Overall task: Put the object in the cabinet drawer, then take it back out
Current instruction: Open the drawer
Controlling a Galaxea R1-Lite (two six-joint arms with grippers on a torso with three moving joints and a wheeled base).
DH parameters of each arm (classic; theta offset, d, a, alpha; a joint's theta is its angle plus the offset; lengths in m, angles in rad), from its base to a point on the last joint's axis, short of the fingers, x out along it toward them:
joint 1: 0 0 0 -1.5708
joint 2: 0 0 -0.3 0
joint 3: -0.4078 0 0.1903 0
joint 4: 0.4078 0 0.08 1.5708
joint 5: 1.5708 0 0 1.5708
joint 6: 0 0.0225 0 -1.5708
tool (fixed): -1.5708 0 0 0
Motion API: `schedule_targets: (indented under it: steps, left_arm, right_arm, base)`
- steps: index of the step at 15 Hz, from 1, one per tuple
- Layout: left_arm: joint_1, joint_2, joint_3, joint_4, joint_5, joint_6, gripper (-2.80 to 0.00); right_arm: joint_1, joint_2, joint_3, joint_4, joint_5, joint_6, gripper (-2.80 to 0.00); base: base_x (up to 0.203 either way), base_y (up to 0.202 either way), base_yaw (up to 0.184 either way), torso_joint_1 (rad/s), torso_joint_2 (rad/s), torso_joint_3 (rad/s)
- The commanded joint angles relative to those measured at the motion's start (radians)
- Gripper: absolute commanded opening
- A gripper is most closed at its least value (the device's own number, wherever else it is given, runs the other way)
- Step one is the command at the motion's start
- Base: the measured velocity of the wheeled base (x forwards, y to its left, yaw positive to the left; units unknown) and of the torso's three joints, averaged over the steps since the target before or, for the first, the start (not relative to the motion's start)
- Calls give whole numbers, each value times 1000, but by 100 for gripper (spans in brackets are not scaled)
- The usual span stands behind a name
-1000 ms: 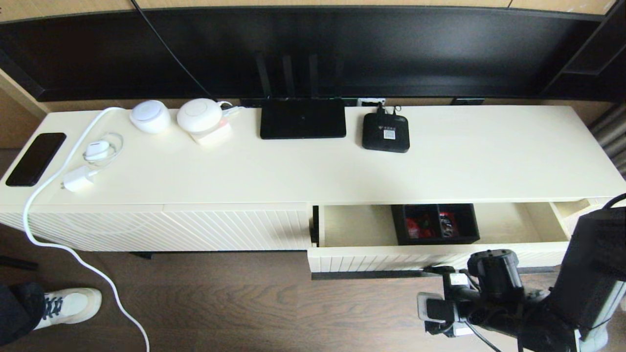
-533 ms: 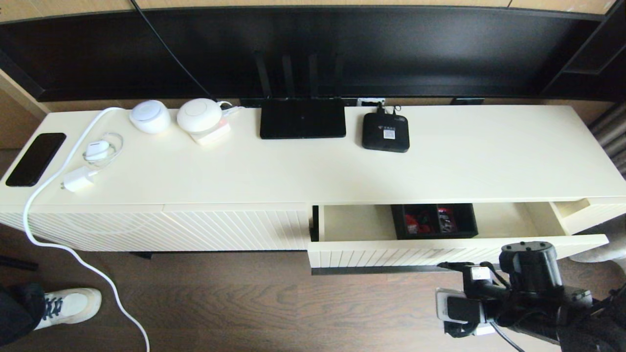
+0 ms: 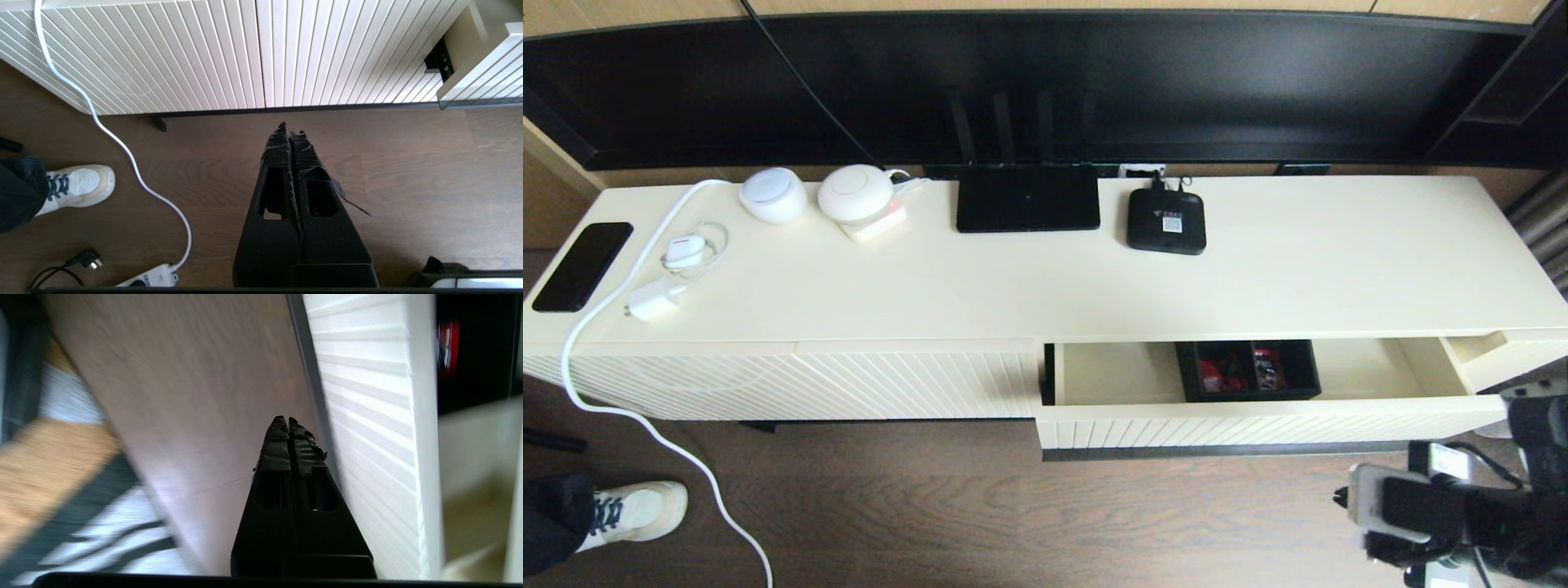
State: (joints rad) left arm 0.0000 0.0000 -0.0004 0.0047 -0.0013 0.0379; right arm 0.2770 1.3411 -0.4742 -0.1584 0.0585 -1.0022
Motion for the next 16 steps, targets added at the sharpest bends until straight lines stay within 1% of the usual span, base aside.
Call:
schedule_targets:
  steps: [1, 2, 3, 4, 6, 7, 9, 10, 11, 14, 16]
  left_arm:
    - [0, 2, -1, 0, 0, 0, -280]
    - [0, 2, 0, 0, 0, 0, -280]
    - [0, 2, 0, 0, 0, 0, -280]
    - [0, 2, -1, 0, 0, 0, -280]
    - [0, 2, 0, 0, 0, 0, -280]
    - [0, 1, 0, 0, 0, 0, -280]
    - [0, 2, -1, 0, 0, 0, -280]
    - [0, 2, -1, 0, 0, 0, -280]
    - [0, 2, 0, 0, 0, 0, -280]
    - [0, 2, 0, 0, 0, 0, -280]
    - [0, 2, 0, 0, 0, 0, -280]
  right_arm:
    - [-1, -142, -113, 226, -30, 311, -280]
    - [-1, -152, -184, 311, -51, 457, -280]
    - [-1, -152, -243, 378, -67, 574, -280]
    - [-1, -136, -282, 429, -97, 672, -280]
    - [0, -59, -293, 441, -197, 777, -280]
    - [1, -15, -303, 428, -223, 837, -280]
    - [26, 73, -371, 376, -248, 995, -280]
    - [38, 100, -415, 367, -257, 1053, -280]
    - [49, 126, -452, 363, -263, 1090, -280]
    - [70, 188, -515, 361, -267, 1130, -280]
    - [80, 239, -550, 361, -269, 1182, -280]
  base:
    - [0, 0, 0, 0, 0, 0]
    - [0, 0, 0, 0, 0, 0]
    - [0, 0, 0, 0, 0, 0]
    - [0, 0, 0, 0, 0, 0]
    - [0, 0, 0, 0, 0, 0]
    - [0, 0, 0, 0, 0, 0]
    - [0, 0, 0, 0, 0, 0]
    - [0, 0, 0, 0, 0, 0]
    - [0, 0, 0, 0, 0, 0]
    - [0, 0, 0, 0, 0, 0]
    - [0, 0, 0, 0, 0, 0]
